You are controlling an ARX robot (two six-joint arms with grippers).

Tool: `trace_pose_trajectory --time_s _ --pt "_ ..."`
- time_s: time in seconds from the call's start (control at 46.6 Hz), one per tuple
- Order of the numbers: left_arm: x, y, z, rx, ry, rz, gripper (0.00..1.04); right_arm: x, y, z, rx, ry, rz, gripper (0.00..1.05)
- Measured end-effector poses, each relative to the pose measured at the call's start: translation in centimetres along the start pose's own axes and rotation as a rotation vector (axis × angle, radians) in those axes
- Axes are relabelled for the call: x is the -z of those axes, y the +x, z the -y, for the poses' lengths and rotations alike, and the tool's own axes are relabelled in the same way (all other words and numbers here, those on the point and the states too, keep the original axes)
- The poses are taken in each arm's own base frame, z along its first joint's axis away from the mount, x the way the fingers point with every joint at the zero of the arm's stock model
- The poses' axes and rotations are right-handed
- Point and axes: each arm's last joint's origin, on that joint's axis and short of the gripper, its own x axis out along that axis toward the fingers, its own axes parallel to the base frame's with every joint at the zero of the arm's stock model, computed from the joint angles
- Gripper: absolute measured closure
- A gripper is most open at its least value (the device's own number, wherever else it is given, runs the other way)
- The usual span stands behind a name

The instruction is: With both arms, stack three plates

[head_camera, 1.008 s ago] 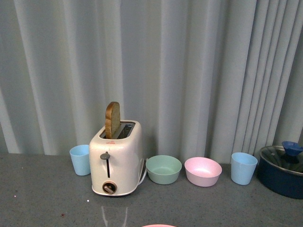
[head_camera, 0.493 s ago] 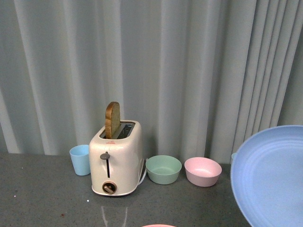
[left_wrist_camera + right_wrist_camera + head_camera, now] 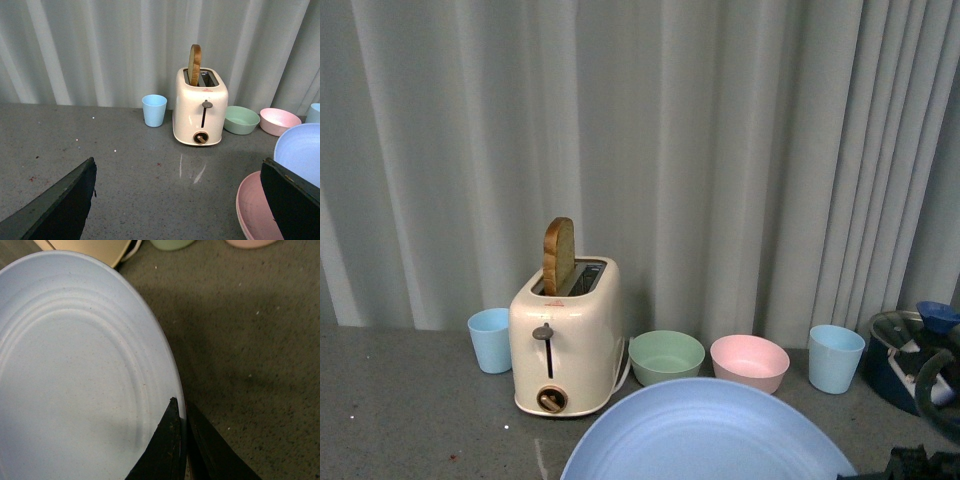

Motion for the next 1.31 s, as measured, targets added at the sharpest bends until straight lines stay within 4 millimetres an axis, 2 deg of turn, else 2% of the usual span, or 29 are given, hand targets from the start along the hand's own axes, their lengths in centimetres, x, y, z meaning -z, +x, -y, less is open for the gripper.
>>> trace_pose_trajectory --time_s 0.214,1.029,1.308 --pt "0.0 0.0 0.0 0.000 0.000 0.000 0.07 1.1 1.1 0.2 -0.012 0.050 -0.069 1.02" --pt "0.0 0.0 0.0 0.000 0.000 0.000 0.07 2.2 4.4 0.4 -0.050 0.132 -0.186 1.02" --pt "0.0 0.0 0.0 0.000 0.000 0.000 0.07 2.8 5.0 0.5 -0.036 0.142 -0.220 1.02"
